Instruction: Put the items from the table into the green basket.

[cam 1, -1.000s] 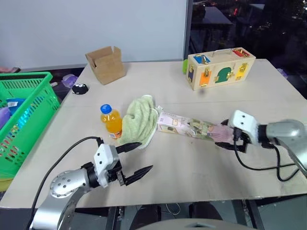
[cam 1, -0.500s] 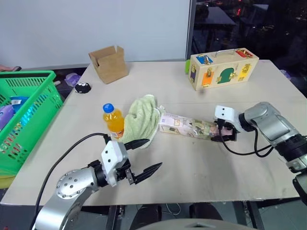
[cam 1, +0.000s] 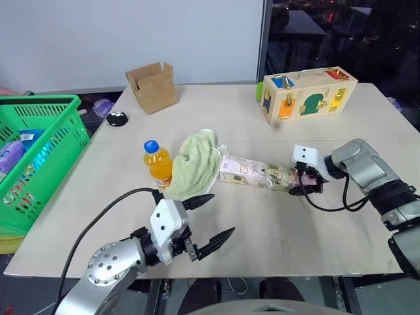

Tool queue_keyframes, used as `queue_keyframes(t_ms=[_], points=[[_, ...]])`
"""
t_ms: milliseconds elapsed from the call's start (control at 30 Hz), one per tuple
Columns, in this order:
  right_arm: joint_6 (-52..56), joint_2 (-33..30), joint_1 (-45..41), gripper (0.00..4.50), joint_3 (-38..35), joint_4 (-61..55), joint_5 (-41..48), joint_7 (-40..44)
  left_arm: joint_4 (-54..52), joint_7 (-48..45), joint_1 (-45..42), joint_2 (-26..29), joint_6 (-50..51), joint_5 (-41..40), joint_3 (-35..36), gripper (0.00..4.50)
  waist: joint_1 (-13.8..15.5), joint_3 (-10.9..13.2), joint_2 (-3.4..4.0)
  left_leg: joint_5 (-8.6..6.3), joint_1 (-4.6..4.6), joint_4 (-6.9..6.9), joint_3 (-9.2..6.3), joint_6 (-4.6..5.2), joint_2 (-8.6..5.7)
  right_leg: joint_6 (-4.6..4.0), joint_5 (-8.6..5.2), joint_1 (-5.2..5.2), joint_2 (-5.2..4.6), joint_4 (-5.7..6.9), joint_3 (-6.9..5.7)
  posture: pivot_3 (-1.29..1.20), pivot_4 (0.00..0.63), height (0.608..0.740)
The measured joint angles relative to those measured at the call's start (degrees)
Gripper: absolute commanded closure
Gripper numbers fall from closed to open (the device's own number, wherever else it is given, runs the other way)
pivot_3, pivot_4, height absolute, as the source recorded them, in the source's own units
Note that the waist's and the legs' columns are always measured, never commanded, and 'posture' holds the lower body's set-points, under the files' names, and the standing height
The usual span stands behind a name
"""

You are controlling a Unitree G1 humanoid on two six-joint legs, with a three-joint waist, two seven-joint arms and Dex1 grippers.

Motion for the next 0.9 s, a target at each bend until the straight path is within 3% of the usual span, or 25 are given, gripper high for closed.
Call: queue_keyframes(t_ms=[167, 267, 500, 767, 900], points=[[-1.66, -1.26, 3.31, 0.00, -0.54, -7.24, -0.57, -0.66, 2.84, 0.85, -9.16, 3.77, 4.85, 4.89, -3.13, 0.05, 0.00, 0.00, 0.00, 0.00, -0.03, 0.00, -0.03, 0.00, 0.00, 0.04, 0.02, -0.01, 0.04, 0.00, -0.03, -0.02, 0.000, 0.740], [-1.72, -2.20, 4.73, 0.00, -2.50, -10.21, -0.26, -1.69, 5.68, -1.96, -16.90, 5.76, 9.36, 3.73, -4.23, 0.05, -0.31, 0.01, 0.01, 0.00, -0.06, 0.01, -0.02, 0.00, -0.01, 0.06, 0.03, -0.02, 0.03, -0.02, -0.02, -0.05, 0.000, 0.740], [5.09, -7.21, 15.32, 0.00, -15.16, -24.20, 5.71, -4.75, 19.65, -13.98, -31.71, 10.48, 9.96, 3.02, -7.07, 0.05, -1.12, 0.03, 0.00, -0.01, -0.12, 0.00, -0.08, 0.01, 0.00, 0.06, 0.01, -0.05, 0.05, -0.03, -0.08, -0.16, 0.000, 0.740], [18.33, -7.26, 40.08, 0.00, -40.95, -56.55, 23.34, -8.73, 35.51, -24.36, -48.83, 6.05, 7.11, 7.46, -16.17, 0.05, -3.90, 0.02, -0.07, -0.05, -0.25, 0.13, -0.22, 0.07, -0.05, 0.37, -0.15, -0.03, 0.04, -0.05, -0.14, -0.30, 0.000, 0.740], [22.35, -1.05, 48.08, 0.00, -44.45, -67.59, 27.79, -15.33, 42.47, -26.76, -56.59, 1.99, 5.98, 10.67, -20.07, 0.05, -6.87, 0.02, -0.06, -0.04, -0.21, 0.19, -0.14, 0.07, -0.04, 0.44, -0.16, -0.01, 0.04, 0.00, -0.07, -0.35, 0.000, 0.740]])
